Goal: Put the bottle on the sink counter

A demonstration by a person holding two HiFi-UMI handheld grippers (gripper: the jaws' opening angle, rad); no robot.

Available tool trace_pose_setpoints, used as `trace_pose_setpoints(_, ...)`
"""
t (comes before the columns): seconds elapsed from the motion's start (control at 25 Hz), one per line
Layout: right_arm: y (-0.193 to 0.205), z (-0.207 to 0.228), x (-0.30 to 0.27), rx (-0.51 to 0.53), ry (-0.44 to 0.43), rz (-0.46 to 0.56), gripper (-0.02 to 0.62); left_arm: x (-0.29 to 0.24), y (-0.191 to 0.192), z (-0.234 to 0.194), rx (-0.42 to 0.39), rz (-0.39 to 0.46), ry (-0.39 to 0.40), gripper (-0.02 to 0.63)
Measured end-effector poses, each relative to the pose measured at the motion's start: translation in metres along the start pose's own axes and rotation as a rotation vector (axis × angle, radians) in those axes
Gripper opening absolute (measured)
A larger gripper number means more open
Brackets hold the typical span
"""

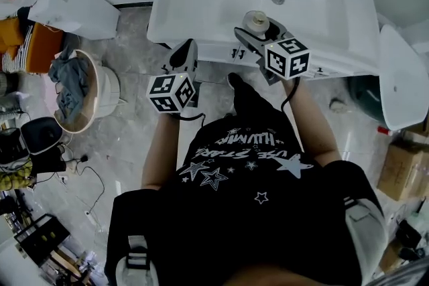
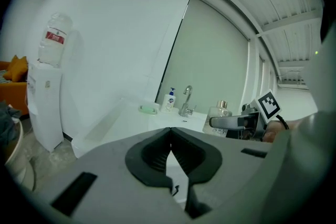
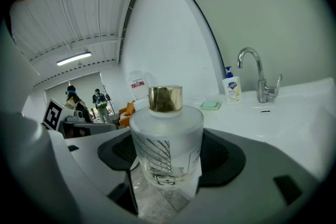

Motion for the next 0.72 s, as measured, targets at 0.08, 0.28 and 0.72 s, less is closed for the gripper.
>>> trace_pose_setpoints(0.08, -0.004, 0.01, -0.021, 0.012, -0.036, -0.011, 0.327, -0.011, -0.006, -0.01, 0.011, 0.009, -0.034, 0.009)
trace_pose_setpoints(0.28, -0.021, 0.034, -0.072, 0.05, -0.12, -0.038, 0.327, -0.041, -0.024, -0.031, 0.046, 0.036, -0.103, 0.008)
trace_pose_setpoints(0.72, -0.031, 0.059, -0.162, 0.133, -0.284, -0.103, 0.327, -0.088, -0.043, -0.065, 0.094, 0.07, -0.241, 0.008)
Point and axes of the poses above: the fingertips, and each gripper's own axes: x backward along the fingers, z to its right, y out of its underside, the point moved 3 cm from there along x, backward along the fingers, and after that the axes turned 9 degrees about x, right-handed, at the moved point
